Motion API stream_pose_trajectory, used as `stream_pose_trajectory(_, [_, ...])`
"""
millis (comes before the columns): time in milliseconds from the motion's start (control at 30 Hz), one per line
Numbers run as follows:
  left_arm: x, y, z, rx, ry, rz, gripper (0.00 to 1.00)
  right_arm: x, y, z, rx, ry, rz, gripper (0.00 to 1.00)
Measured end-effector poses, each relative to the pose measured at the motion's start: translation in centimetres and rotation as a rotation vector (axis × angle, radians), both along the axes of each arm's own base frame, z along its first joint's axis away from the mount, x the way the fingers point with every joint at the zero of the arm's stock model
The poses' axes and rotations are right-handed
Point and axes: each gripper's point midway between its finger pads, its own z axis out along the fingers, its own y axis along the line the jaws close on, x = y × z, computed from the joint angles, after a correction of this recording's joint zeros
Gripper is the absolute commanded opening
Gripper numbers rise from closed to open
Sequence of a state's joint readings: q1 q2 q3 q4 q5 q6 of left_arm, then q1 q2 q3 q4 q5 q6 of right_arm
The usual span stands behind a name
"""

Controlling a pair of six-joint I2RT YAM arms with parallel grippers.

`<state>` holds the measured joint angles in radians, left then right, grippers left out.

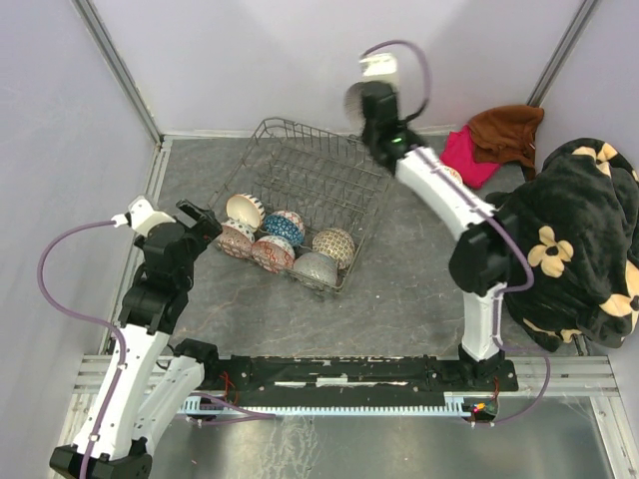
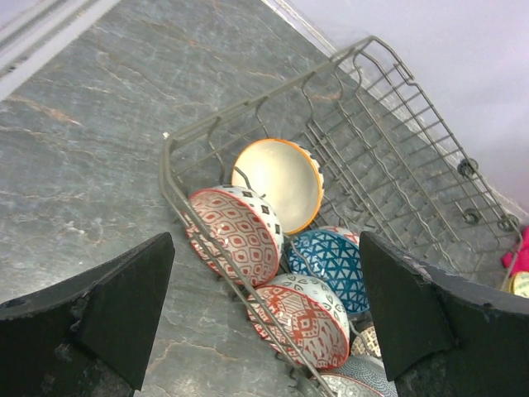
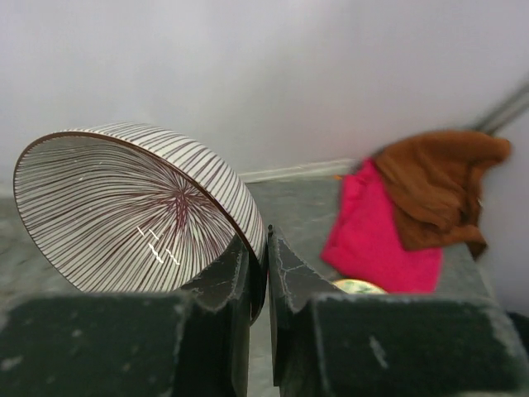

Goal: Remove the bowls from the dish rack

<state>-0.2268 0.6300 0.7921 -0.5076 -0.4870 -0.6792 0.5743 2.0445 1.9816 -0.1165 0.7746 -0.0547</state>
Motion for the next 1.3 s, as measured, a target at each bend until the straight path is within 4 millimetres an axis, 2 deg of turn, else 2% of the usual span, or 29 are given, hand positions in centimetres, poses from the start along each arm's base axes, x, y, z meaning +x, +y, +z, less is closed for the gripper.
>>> stream_pose_trajectory(133, [0.9, -1.1, -0.4, -0.014, 0.019, -0.05, 0.99, 0.5, -10.3, 1.2, 0.096, 0.052, -0.116, 0.01])
stream_pose_trajectory(167, [1.2, -1.5, -0.5, -0.019, 0.023, -0.065, 0.99, 0.4, -13.1, 1.0, 0.124, 0.074, -0.147, 0.01])
stream_pose_trajectory(233, [1.7, -2.2, -0.6, -0.03, 0.028, -0.096, 0.99, 0.0, -17.4, 0.3, 0.172, 0.119, -0.191, 0.01])
stream_pose_trajectory(300, [1.9, -2.7, -0.8, -0.037, 0.034, -0.119, 0.99, -0.4, -20.7, -1.0, 0.216, 0.175, -0.224, 0.01])
stream_pose_trajectory(367, [1.9, -3.0, -0.6, -0.044, 0.028, -0.135, 0.99, -1.0, -22.5, -3.0, 0.25, 0.239, -0.236, 0.01])
stream_pose_trajectory(500, [2.1, -3.3, -0.3, -0.052, 0.014, -0.149, 0.99, -2.7, -23.4, -7.6, 0.308, 0.395, -0.224, 0.01])
stream_pose_trajectory(600, [2.1, -3.6, -0.3, -0.057, 0.017, -0.164, 0.99, -3.8, -23.5, -9.9, 0.359, 0.485, -0.207, 0.01])
stream_pose_trajectory(933, [2.4, -3.8, -0.6, -0.059, 0.029, -0.174, 0.99, -4.8, -24.3, -14.2, 0.473, 0.623, -0.193, 0.01])
stream_pose_trajectory(1300, [2.5, -4.1, 0.1, -0.065, 0.019, -0.189, 0.99, -5.6, -24.2, -18.4, 0.499, 0.751, -0.202, 0.01])
